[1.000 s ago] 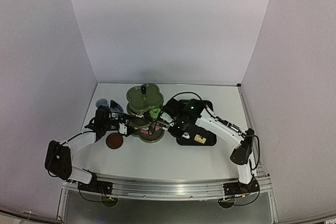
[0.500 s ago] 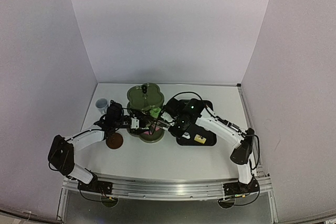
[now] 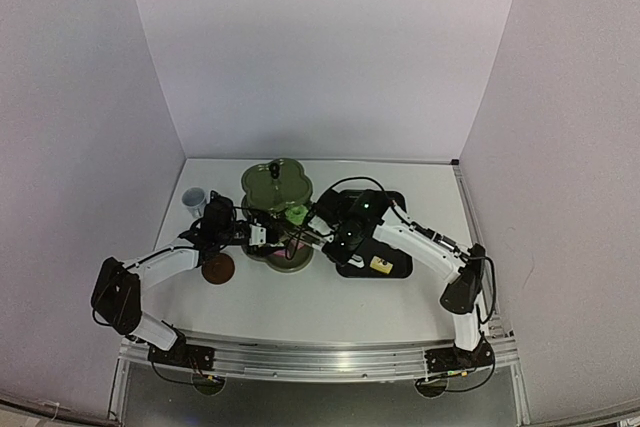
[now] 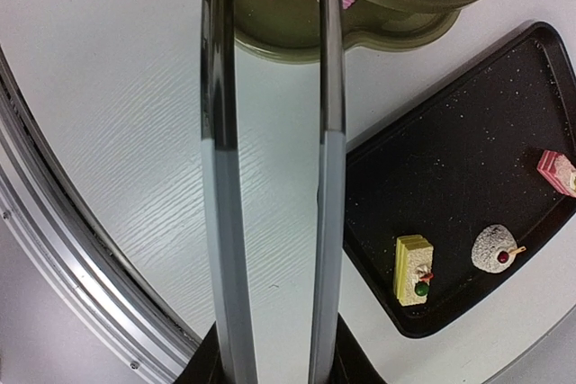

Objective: Serve the afternoon tea

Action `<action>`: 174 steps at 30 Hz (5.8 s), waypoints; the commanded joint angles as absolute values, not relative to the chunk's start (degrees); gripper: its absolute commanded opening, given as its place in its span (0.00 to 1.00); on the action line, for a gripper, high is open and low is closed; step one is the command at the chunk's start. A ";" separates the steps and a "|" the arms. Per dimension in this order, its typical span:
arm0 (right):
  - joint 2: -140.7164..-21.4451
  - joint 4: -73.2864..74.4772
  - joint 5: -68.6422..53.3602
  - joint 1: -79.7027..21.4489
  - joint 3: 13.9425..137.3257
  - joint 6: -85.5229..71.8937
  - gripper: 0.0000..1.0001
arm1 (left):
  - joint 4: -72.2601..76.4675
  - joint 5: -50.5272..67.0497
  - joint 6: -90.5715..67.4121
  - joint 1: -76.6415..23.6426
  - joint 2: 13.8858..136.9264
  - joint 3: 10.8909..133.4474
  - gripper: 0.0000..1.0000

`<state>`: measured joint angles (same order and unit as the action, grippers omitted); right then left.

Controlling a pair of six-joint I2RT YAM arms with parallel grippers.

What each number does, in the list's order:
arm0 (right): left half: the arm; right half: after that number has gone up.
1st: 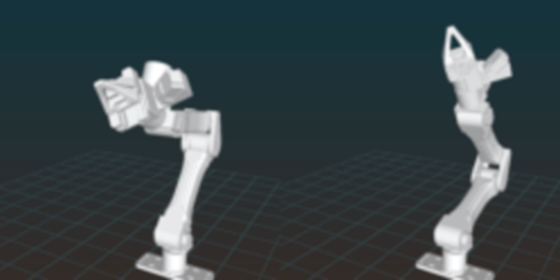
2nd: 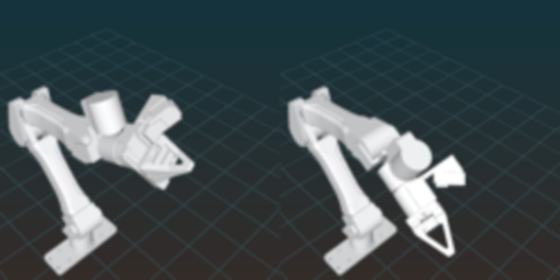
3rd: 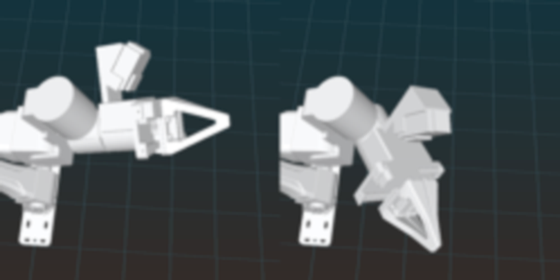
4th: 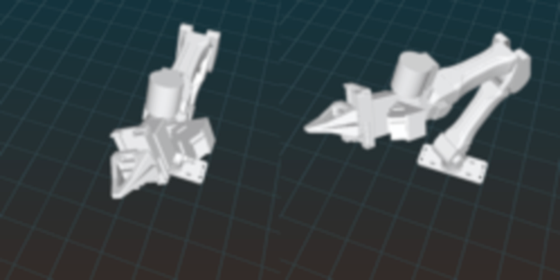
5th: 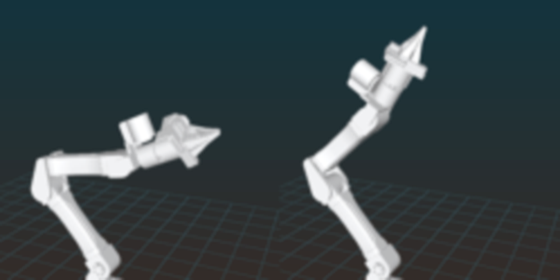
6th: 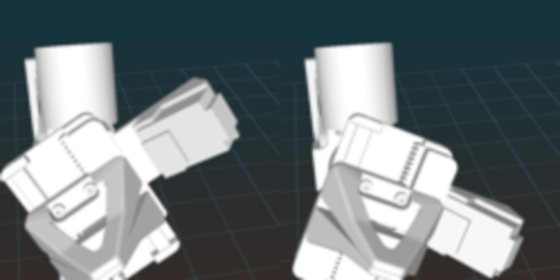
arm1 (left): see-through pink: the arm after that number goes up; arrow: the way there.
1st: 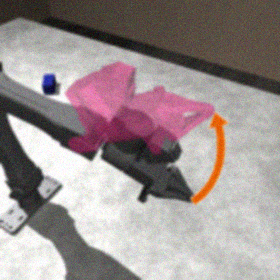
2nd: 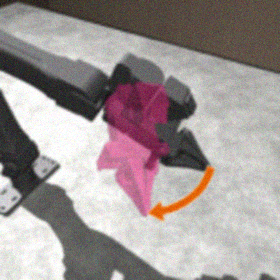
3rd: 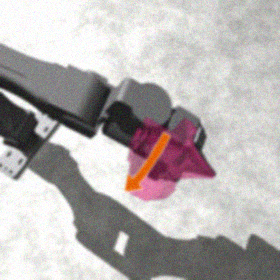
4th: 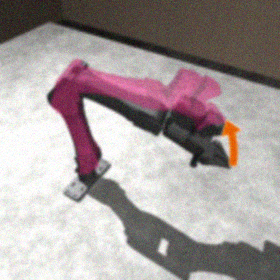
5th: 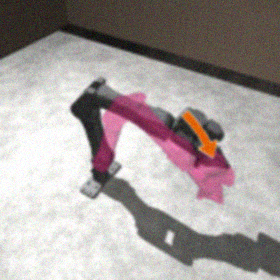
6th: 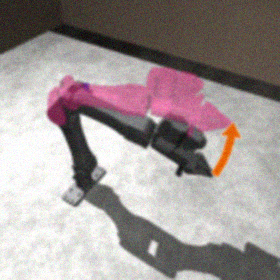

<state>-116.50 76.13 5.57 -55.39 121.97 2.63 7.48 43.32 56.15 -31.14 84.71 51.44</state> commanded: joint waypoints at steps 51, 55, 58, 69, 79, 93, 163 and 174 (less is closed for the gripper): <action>-98.11 77.76 13.11 -48.82 110.72 -13.89 0.16 | 3.26 39.32 54.62 -31.21 76.54 50.88 0.64; -96.04 77.58 15.67 -46.45 109.34 -18.10 0.14 | 1.55 38.10 51.06 -31.20 73.02 49.63 0.65; -94.16 77.76 17.23 -43.31 106.70 -21.59 0.15 | 0.42 35.85 47.63 -31.20 70.40 48.45 0.65; -87.59 78.67 15.49 -38.55 91.54 -34.73 0.16 | -3.93 26.30 30.99 -31.09 59.31 41.66 0.69; -85.62 78.58 10.28 -38.14 85.17 -38.08 0.16 | -3.61 23.75 27.58 -31.11 56.94 38.57 0.69; -89.21 75.28 5.40 -38.16 77.89 -33.41 0.20 | -1.30 24.28 28.83 -31.11 58.20 37.66 0.70; -103.16 57.94 13.54 -34.38 83.37 -26.11 0.33 | 1.41 23.37 36.39 -31.11 59.32 35.97 0.70; -104.32 55.46 12.91 -33.29 83.53 -26.36 0.15 | 1.32 23.04 36.99 -31.11 59.14 35.68 0.70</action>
